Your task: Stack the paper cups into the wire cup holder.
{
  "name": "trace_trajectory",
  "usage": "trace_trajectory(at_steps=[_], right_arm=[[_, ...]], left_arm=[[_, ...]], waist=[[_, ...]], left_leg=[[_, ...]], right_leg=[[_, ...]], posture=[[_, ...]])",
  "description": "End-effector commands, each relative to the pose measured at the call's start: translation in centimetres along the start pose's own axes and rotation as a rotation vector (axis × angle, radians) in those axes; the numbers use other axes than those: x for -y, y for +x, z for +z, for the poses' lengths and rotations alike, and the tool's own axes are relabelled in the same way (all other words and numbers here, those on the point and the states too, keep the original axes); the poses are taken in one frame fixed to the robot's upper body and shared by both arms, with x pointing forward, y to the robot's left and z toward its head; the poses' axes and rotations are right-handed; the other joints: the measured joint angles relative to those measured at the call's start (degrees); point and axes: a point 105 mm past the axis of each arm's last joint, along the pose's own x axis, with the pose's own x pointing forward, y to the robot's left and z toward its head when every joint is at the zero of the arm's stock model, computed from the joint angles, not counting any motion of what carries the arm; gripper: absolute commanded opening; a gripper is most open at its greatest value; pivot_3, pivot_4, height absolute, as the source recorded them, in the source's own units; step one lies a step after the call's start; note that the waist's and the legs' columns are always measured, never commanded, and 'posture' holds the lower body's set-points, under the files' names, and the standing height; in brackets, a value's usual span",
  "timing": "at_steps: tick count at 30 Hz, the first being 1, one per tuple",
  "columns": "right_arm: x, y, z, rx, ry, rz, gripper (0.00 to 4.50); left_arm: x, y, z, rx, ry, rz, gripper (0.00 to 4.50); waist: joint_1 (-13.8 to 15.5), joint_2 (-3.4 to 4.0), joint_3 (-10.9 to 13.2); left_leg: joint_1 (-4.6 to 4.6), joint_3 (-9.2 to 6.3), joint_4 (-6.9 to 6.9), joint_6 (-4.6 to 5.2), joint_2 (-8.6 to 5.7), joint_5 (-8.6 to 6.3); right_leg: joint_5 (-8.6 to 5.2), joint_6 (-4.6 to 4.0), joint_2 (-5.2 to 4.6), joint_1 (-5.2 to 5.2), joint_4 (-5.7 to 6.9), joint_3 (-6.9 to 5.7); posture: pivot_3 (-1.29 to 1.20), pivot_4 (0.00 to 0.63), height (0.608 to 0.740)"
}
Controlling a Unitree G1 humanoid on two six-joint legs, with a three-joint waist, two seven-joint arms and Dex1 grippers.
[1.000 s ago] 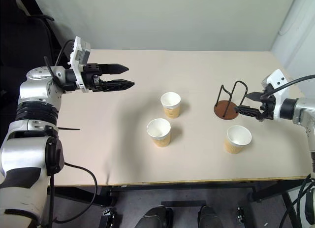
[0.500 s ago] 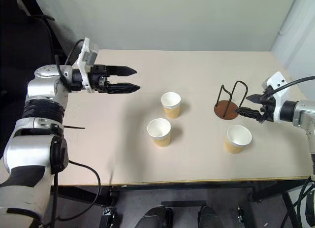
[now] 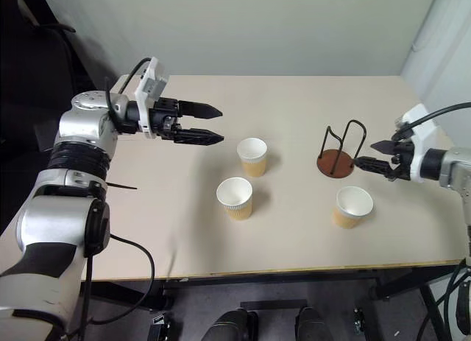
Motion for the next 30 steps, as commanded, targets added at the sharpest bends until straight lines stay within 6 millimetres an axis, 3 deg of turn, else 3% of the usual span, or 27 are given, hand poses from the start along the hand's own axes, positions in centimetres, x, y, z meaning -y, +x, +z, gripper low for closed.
trace_trajectory(at_steps=[1, 12, 30], right_arm=[[-0.9, 0.5, 1.6, 0.017, -0.08, 0.042, 3.76], [-0.2, 3.1, 3.1, 0.036, -0.222, 0.008, 3.76], [0.9, 4.4, 3.6, 0.058, -0.29, -0.081, 3.76]], left_arm=[[0.6, -1.0, 1.3, 0.042, 0.044, -0.026, 4.45], [1.0, -1.9, 0.9, 0.089, 0.053, -0.005, 4.45], [1.1, -2.0, 1.7, 0.112, 0.06, 0.001, 4.45]], waist=[[0.03, 0.01, 0.0], [0.29, 0.0, 0.0], [0.13, 0.0, 0.0]], left_leg=[[-0.01, -0.04, 0.0, 0.0, -0.02, 0.0], [-0.03, -0.14, 0.07, 0.02, -0.03, 0.01], [-0.01, -0.13, 0.05, -0.01, -0.02, 0.02]], right_leg=[[-0.01, 0.02, -0.04, -0.01, 0.01, -0.01], [0.02, -0.08, -0.07, -0.01, 0.02, -0.07], [0.03, -0.14, -0.06, 0.0, 0.06, -0.1]], posture=[[0.0, 0.15, 0.74], [0.0, 0.15, 0.74], [0.0, 0.15, 0.74]])
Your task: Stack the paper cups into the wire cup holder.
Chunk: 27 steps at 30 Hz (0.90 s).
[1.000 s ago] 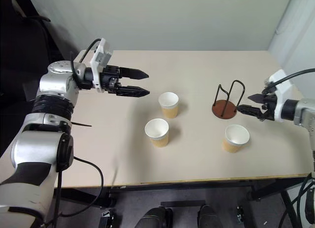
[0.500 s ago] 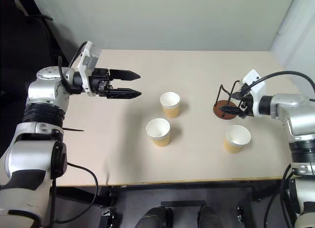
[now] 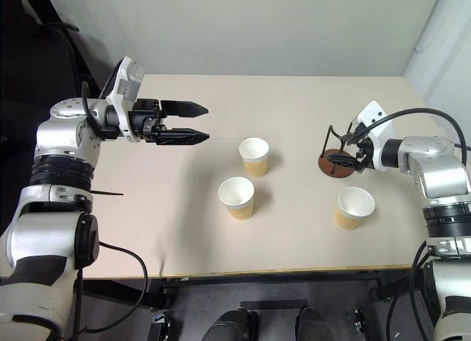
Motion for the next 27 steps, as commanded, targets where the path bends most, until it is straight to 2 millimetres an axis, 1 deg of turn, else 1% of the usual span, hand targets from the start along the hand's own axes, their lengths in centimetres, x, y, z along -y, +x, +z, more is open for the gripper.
trace_trajectory(at_steps=[1, 5, 9, 15, 18, 27], right_arm=[[0.9, -0.1, 1.4, 0.032, -0.061, -0.061, 3.76], [0.8, -0.7, 1.4, 0.031, -0.038, -0.048, 3.76], [1.4, -1.2, 1.2, 0.015, -0.036, -0.079, 3.76], [1.0, 0.1, 0.8, -0.011, -0.026, -0.115, 3.76], [1.2, 0.5, 0.4, -0.027, -0.02, -0.14, 3.76], [1.5, 1.6, -0.6, -0.065, -0.018, -0.203, 3.76]], left_arm=[[0.2, -0.4, 1.9, 0.034, 0.062, -0.009, 4.45], [0.2, -0.3, 2.0, 0.033, 0.064, -0.012, 4.45], [0.3, 0.0, 1.9, 0.033, 0.064, -0.028, 4.45], [1.2, 0.5, 2.0, 0.06, 0.037, -0.096, 4.45], [1.6, 0.7, 1.9, 0.046, 0.035, -0.121, 4.45], [1.9, 0.7, 1.9, 0.024, 0.039, -0.139, 4.45]], waist=[[-0.04, 0.0, 0.0], [0.0, 0.0, 0.0], [0.02, 0.0, 0.0], [-0.09, 0.0, 0.0], [-0.07, 0.0, 0.0], [-0.08, 0.0, 0.0]], left_leg=[[0.0, -0.01, 0.0, 0.0, 0.0, 0.0], [-0.01, -0.01, -0.01, -0.01, 0.0, 0.0], [-0.02, -0.02, -0.02, -0.02, -0.01, -0.01], [0.0, -0.01, -0.03, -0.04, 0.01, -0.01], [-0.01, -0.03, -0.02, -0.05, 0.01, -0.01], [0.0, -0.01, -0.02, -0.04, 0.0, -0.01]], right_leg=[[0.0, 0.0, 0.0, 0.0, 0.0, 0.0], [0.0, -0.01, 0.0, -0.01, 0.0, -0.01], [0.0, 0.0, -0.01, 0.0, -0.03, -0.01], [0.01, -0.01, 0.0, -0.01, 0.0, -0.01], [0.01, -0.02, 0.0, -0.02, 0.02, -0.01], [0.02, -0.01, -0.01, -0.01, 0.0, -0.01]], posture=[[0.0, 0.15, 0.74], [0.0, 0.15, 0.74], [0.0, 0.15, 0.74], [0.0, 0.15, 0.74], [0.0, 0.15, 0.74], [0.0, 0.15, 0.74]])
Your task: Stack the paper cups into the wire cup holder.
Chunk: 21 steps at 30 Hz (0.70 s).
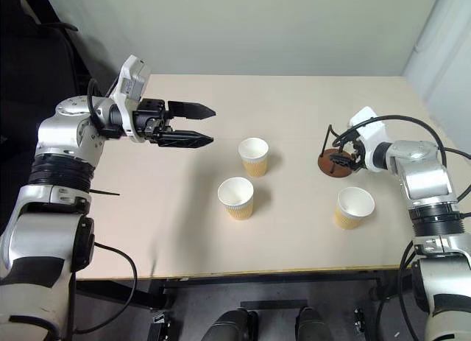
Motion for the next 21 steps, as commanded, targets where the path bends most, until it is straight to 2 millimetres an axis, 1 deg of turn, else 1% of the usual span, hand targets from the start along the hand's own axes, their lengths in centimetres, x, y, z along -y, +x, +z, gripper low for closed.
trace_trajectory(at_steps=[1, 7, 10, 18, 19, 21], right_arm=[[0.5, 0.1, 1.2, 0.029, -0.027, -0.05, 3.76], [-0.4, 1.3, 0.6, 0.023, -0.009, -0.043, 3.76], [-0.7, 1.5, 0.6, 0.024, -0.004, -0.037, 3.17], [-0.8, 1.3, 0.6, 0.014, -0.009, -0.009, 0.25], [-0.9, 1.3, 0.6, 0.011, -0.008, -0.001, 0.03], [-1.2, 1.1, 0.6, 0.004, -0.017, 0.029, 0.03]], left_arm=[[0.7, -0.2, 1.3, 0.01, 0.047, -0.045, 4.45], [0.7, -0.2, 1.4, 0.007, 0.05, -0.047, 4.45], [0.7, -0.3, 1.4, 0.005, 0.051, -0.044, 4.5], [0.5, -0.4, 1.4, 0.0, 0.05, -0.036, 4.5], [0.5, -0.4, 1.4, 0.0, 0.05, -0.036, 4.5], [0.5, -0.4, 1.5, -0.002, 0.051, -0.035, 4.5]], waist=[[0.0, 0.0, 0.0], [-0.01, 0.0, 0.0], [0.05, 0.0, 0.0], [0.03, 0.0, 0.0], [0.04, 0.0, 0.0], [0.05, 0.0, 0.0]], left_leg=[[0.0, 0.0, 0.0, 0.0, 0.0, 0.0], [0.0, -0.01, -0.01, 0.0, 0.0, 0.0], [-0.01, 0.0, -0.01, -0.01, -0.01, 0.0], [-0.01, -0.02, -0.03, -0.04, -0.01, -0.01], [-0.01, -0.01, -0.03, -0.04, 0.0, 0.0], [-0.01, -0.02, -0.03, -0.04, -0.01, 0.0]], right_leg=[[0.0, 0.0, 0.0, 0.0, 0.0, 0.0], [0.0, 0.0, 0.0, 0.0, -0.01, 0.0], [0.0, 0.0, 0.0, -0.01, -0.01, 0.0], [0.0, 0.0, 0.0, -0.01, -0.03, 0.0], [0.0, 0.0, 0.0, -0.01, -0.03, 0.0], [0.0, 0.0, 0.0, -0.01, -0.03, 0.0]], posture=[[0.0, 0.15, 0.74], [0.0, 0.15, 0.74], [0.0, 0.15, 0.74], [0.0, 0.15, 0.74], [0.0, 0.15, 0.74], [0.0, 0.15, 0.74]])
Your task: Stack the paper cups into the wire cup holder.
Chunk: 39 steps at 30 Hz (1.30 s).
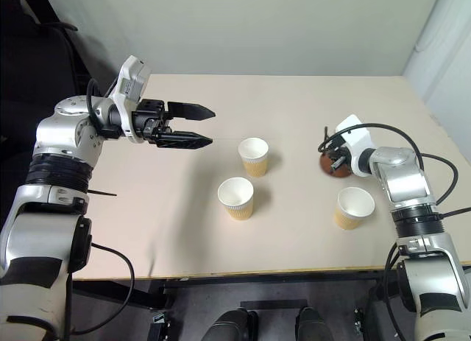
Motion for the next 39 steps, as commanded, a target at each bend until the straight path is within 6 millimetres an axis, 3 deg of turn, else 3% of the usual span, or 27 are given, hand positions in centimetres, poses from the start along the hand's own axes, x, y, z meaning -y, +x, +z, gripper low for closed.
trace_trajectory(at_steps=[1, 10, 16, 26, 39], right_arm=[[-0.1, -0.7, 1.3, 0.026, -0.026, 0.039, 0.03], [-5.5, -1.9, 4.7, 0.106, -0.101, 0.327, 0.03], [-7.0, -2.0, 6.2, 0.13, -0.123, 0.392, 0.03], [-9.8, -2.0, 5.0, 0.08, -0.156, 0.525, 0.03], [-10.8, -1.7, 5.0, 0.079, -0.16, 0.565, 0.03]], left_arm=[[0.4, -0.3, 1.5, 0.006, 0.051, -0.03, 4.5], [0.2, -0.1, 1.5, -0.008, 0.05, -0.035, 4.5], [0.2, 0.1, 1.5, -0.013, 0.049, -0.041, 4.5], [0.4, -0.3, 1.4, -0.023, 0.044, -0.043, 4.5], [0.5, -0.5, 1.3, -0.023, 0.041, -0.041, 4.5]], waist=[[0.0, 0.0, 0.0], [-0.1, 0.0, 0.0], [0.01, 0.0, 0.0], [-0.06, 0.0, 0.0], [-0.08, 0.0, 0.0]], left_leg=[[0.0, 0.0, 0.0, 0.0, 0.0, 0.0], [-0.02, 0.03, -0.1, -0.19, 0.01, 0.07], [-0.02, 0.0, -0.1, -0.19, 0.0, 0.07], [-0.02, 0.0, -0.14, -0.23, 0.01, 0.08], [-0.01, 0.0, -0.14, -0.23, 0.01, 0.08]], right_leg=[[0.0, 0.0, 0.0, 0.0, 0.0, 0.0], [-0.03, -0.05, 0.03, -0.06, -0.01, 0.0], [-0.05, -0.07, 0.02, -0.06, -0.03, 0.0], [-0.11, -0.17, 0.03, -0.09, -0.01, -0.01], [-0.12, -0.19, 0.03, -0.1, 0.01, -0.01]], posture=[[0.0, 0.15, 0.74], [0.0, 0.15, 0.74], [0.0, 0.15, 0.74], [0.0, 0.15, 0.74], [0.0, 0.15, 0.74]])
